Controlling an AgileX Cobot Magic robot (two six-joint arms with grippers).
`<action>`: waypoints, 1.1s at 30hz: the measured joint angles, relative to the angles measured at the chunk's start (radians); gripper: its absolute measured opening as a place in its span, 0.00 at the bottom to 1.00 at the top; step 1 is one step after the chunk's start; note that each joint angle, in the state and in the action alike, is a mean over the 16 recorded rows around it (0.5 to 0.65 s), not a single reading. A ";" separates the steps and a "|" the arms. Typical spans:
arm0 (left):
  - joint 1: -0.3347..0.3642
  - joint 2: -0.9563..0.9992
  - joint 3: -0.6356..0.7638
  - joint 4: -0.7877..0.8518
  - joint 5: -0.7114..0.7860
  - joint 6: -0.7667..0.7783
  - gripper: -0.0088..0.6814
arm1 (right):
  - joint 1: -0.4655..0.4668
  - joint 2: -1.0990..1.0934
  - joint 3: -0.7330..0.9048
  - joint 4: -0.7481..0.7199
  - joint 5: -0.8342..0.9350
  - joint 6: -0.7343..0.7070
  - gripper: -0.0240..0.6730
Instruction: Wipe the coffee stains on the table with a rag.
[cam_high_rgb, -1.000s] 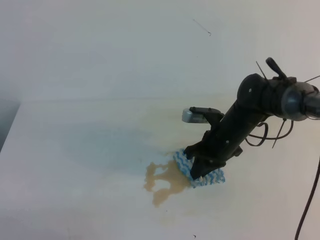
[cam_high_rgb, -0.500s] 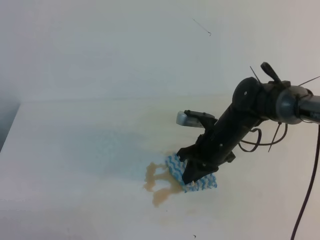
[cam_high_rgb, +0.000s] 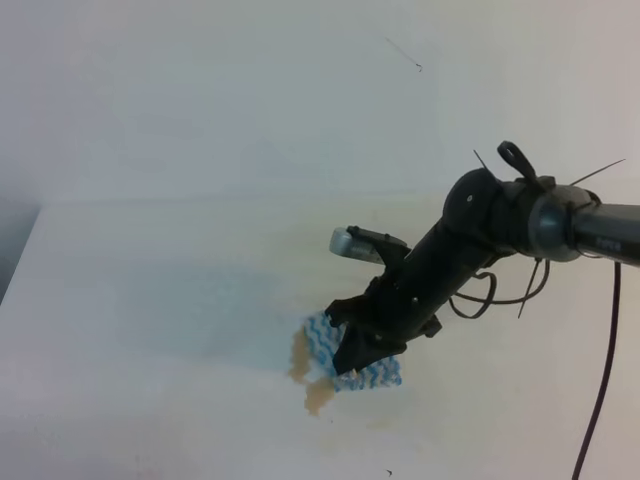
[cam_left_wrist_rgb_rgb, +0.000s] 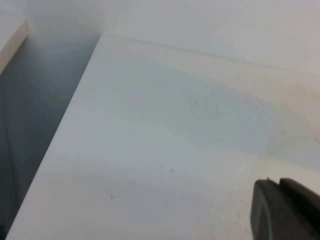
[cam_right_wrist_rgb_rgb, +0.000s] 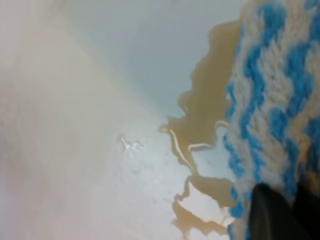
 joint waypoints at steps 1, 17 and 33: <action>0.000 -0.002 0.000 0.000 0.000 0.000 0.01 | 0.002 0.001 0.000 0.008 -0.004 -0.001 0.07; 0.000 -0.005 0.000 0.000 0.000 0.000 0.01 | 0.025 0.026 -0.012 0.069 -0.021 -0.012 0.07; 0.000 -0.010 0.000 0.000 -0.001 0.000 0.01 | 0.081 0.030 -0.025 -0.007 0.046 -0.006 0.07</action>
